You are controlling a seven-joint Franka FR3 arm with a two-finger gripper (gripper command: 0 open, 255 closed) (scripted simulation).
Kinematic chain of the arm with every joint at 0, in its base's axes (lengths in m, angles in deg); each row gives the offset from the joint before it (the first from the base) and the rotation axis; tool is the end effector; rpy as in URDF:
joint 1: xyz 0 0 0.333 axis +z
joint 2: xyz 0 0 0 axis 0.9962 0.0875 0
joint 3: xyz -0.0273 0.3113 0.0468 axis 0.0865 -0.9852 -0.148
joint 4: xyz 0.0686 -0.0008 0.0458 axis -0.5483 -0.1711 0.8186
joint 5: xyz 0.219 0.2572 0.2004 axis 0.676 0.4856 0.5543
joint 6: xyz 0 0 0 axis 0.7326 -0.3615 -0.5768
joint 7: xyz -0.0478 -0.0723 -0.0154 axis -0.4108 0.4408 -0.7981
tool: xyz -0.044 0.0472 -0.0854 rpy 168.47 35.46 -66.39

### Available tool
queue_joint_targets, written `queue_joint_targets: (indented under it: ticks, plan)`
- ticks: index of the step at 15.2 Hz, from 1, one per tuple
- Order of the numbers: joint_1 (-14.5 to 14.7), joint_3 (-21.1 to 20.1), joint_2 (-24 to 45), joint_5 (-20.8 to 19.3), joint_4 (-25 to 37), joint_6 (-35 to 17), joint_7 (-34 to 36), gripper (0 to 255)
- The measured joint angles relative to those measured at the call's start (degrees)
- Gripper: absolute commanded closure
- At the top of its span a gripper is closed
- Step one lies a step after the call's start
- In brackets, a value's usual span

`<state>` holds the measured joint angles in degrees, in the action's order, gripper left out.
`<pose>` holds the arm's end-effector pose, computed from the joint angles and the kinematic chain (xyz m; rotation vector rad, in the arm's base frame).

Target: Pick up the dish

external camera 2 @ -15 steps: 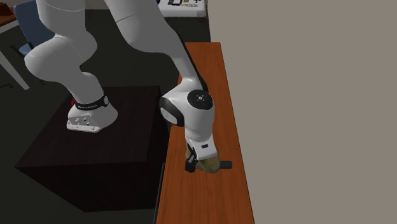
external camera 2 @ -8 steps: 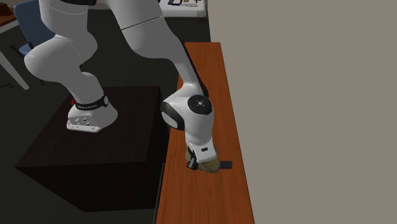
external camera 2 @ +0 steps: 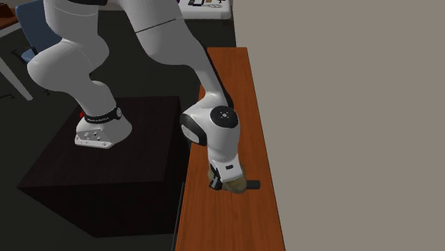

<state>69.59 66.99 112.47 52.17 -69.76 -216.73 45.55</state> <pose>0.4581 -0.2490 0.1203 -3.0276 0.7679 0.0543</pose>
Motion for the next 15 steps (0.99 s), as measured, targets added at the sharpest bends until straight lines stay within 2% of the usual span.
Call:
queue_joint_targets:
  ticks: [15]
  plan:
    - [3.3,4.4,-10.8,-5.1,-2.3,8.4,3.7,255]
